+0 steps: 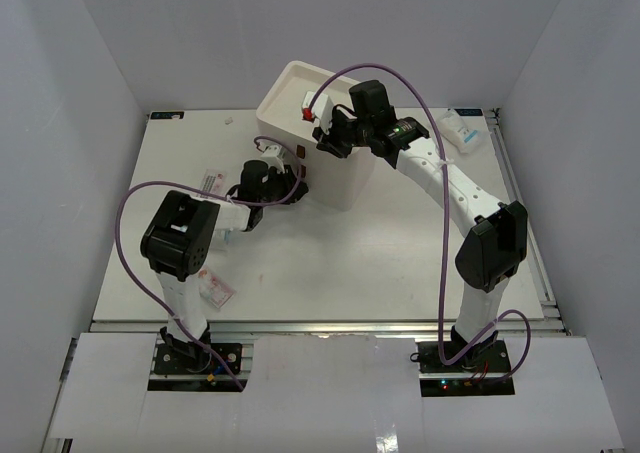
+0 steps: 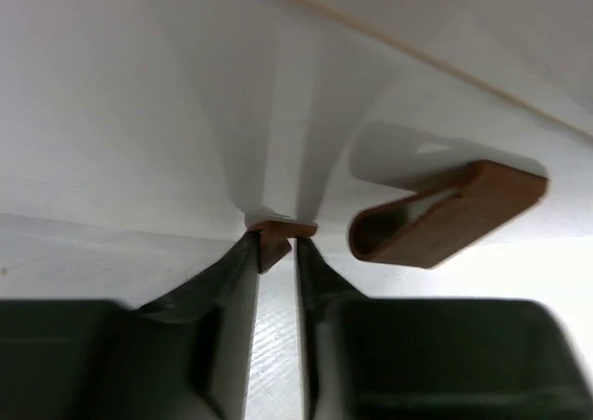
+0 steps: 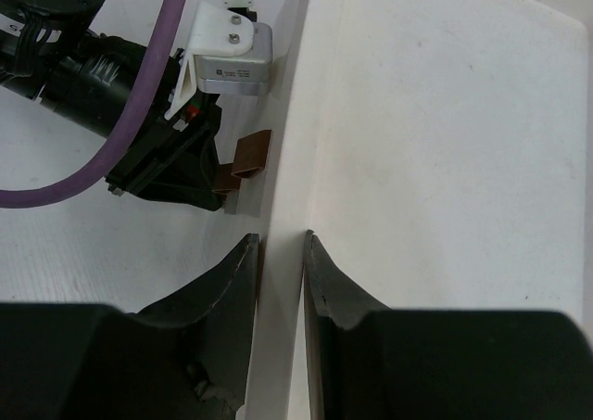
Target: Organize the makeup
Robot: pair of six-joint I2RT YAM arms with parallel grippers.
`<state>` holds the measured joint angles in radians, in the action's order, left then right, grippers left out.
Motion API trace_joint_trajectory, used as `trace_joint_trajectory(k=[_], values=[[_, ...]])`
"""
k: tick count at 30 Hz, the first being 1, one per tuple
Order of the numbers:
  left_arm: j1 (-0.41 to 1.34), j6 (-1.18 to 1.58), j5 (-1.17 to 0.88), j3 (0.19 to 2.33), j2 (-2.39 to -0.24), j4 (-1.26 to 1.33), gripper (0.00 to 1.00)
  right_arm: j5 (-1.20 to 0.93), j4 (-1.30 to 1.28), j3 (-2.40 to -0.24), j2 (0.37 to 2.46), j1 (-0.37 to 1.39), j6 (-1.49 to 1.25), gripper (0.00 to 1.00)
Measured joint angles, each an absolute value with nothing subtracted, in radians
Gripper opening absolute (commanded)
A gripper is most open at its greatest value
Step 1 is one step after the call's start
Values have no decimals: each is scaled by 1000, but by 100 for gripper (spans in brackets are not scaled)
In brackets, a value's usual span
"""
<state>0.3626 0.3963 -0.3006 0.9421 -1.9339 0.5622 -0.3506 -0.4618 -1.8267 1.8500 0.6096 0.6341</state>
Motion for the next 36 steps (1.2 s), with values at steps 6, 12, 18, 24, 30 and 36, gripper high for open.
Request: trace_joint_trajectory(k=[6,12,18,24,30,36], values=[[363,412,-306,912,-1930,596,14,-350,-462,-1827,1850,610,633,8],[363,447,-284,755,-1824,665,13,-350,-464,-1827,1850,610,631,8],[361,514,-266,497,-1613,700,16,-352,-466,-1827,1850,609,630,8],[361,550,-266,405,-1507,713,48,-355,-465,-1825,1850,608,631,14],[361,567,-286,408,-1487,704,78,-353,-464,-1821,1845,608,632,34],[362,577,-297,400,-1355,631,84,-357,-510,-1813,1815,608,633,50]])
